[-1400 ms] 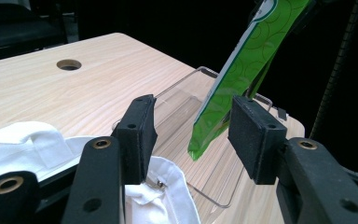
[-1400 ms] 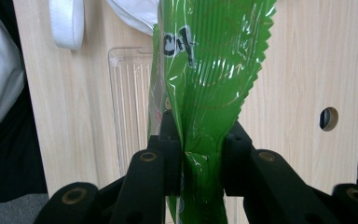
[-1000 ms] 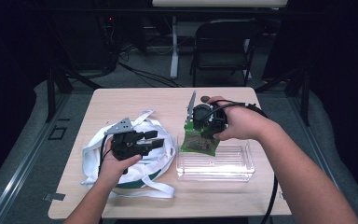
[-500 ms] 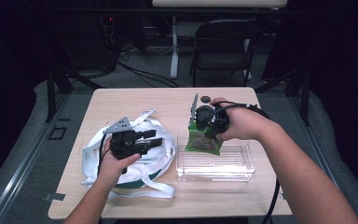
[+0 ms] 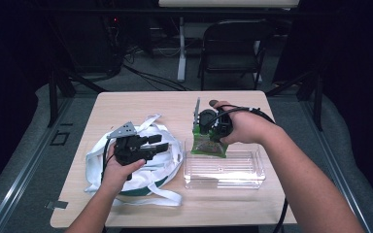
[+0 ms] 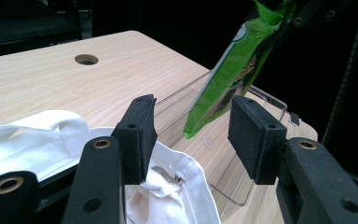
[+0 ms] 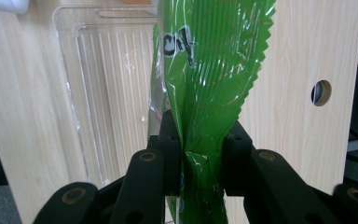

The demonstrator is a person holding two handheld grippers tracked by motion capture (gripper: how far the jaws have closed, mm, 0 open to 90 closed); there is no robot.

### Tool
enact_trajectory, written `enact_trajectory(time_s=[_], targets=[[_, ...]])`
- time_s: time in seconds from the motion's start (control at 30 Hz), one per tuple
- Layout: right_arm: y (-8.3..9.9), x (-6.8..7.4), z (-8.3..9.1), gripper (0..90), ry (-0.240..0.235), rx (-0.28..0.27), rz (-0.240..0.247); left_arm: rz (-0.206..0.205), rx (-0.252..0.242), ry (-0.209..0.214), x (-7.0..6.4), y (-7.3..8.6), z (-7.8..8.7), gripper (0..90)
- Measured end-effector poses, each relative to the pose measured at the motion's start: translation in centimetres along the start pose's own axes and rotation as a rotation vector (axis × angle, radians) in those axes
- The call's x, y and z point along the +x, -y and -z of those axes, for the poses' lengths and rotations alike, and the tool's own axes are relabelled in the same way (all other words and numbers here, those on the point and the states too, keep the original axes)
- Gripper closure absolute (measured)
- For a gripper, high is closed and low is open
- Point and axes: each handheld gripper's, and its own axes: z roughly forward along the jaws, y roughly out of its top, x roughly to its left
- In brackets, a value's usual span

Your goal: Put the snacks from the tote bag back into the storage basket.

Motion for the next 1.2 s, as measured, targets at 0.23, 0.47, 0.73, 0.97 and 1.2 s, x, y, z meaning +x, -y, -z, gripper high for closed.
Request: enact_trajectory(time_s=[0.23,0.47,0.73,0.97,1.2], targets=[[-0.8,-0.3,-0.9,74.5,0.013,0.006,0.009,0.009,-0.007,-0.003,0.1,0.1,0.0,50.9],[-1.4,-0.3,-2.6,74.5,0.011,0.004,0.014,0.013,-0.009,-0.007,0.3,0.0,0.2,50.9],[-1.6,-0.6,-4.3,74.4,0.047,0.034,0.033,0.015,-0.015,-0.011,0.4,0.1,0.2,51.0],[-1.8,-0.9,-5.9,74.3,0.056,0.050,0.044,0.019,-0.014,-0.013,0.5,0.1,0.3,51.0],[-1.7,-1.3,-7.4,74.3,0.045,0.037,0.039,0.026,-0.015,-0.018,0.7,0.2,0.4,51.0]])
